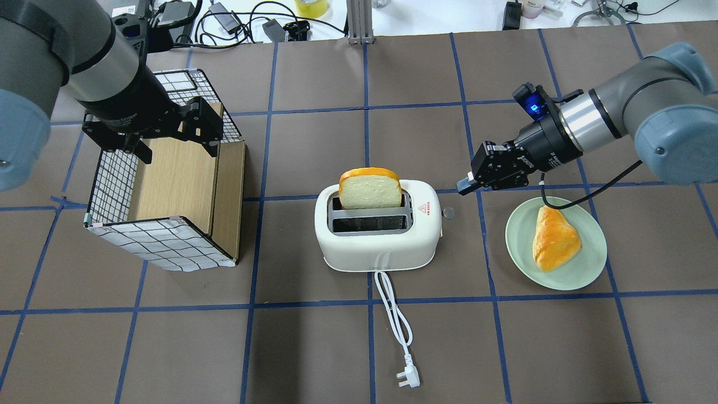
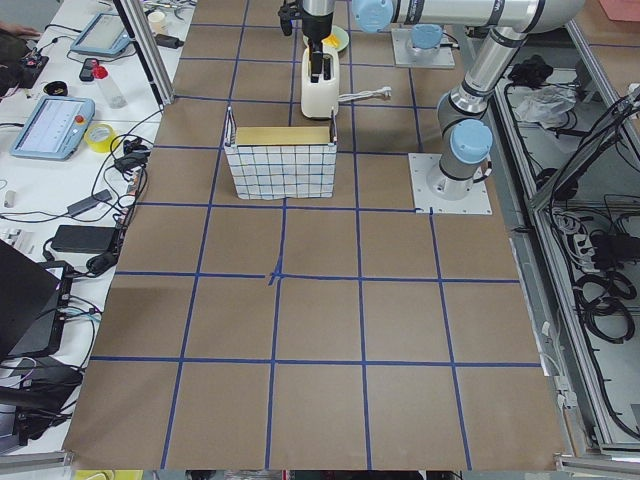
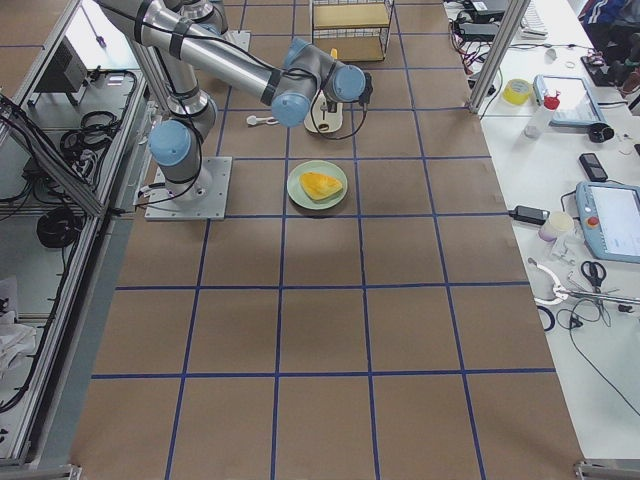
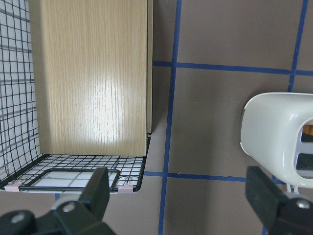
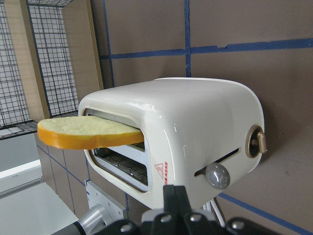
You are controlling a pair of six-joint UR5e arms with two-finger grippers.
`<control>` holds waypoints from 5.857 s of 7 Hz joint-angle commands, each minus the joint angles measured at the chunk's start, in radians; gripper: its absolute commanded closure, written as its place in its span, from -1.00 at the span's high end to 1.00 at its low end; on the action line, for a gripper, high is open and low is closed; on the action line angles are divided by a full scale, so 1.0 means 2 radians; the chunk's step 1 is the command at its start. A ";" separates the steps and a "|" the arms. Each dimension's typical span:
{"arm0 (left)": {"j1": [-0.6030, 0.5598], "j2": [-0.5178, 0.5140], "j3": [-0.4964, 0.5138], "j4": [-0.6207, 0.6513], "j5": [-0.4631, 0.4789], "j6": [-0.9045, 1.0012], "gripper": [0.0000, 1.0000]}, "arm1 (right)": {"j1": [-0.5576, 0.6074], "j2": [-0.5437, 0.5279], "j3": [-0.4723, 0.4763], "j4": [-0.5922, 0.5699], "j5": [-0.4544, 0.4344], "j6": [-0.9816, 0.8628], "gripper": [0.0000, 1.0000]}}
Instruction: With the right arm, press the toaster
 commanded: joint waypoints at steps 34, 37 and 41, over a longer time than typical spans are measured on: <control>0.000 0.000 0.000 0.000 0.000 0.000 1.00 | 0.133 -0.018 -0.216 -0.058 -0.392 0.253 1.00; 0.000 0.000 0.000 0.000 0.000 0.000 1.00 | 0.134 -0.019 -0.216 -0.057 -0.376 0.275 1.00; 0.000 0.000 0.000 0.000 0.000 0.000 1.00 | 0.134 -0.019 -0.216 -0.056 -0.374 0.275 1.00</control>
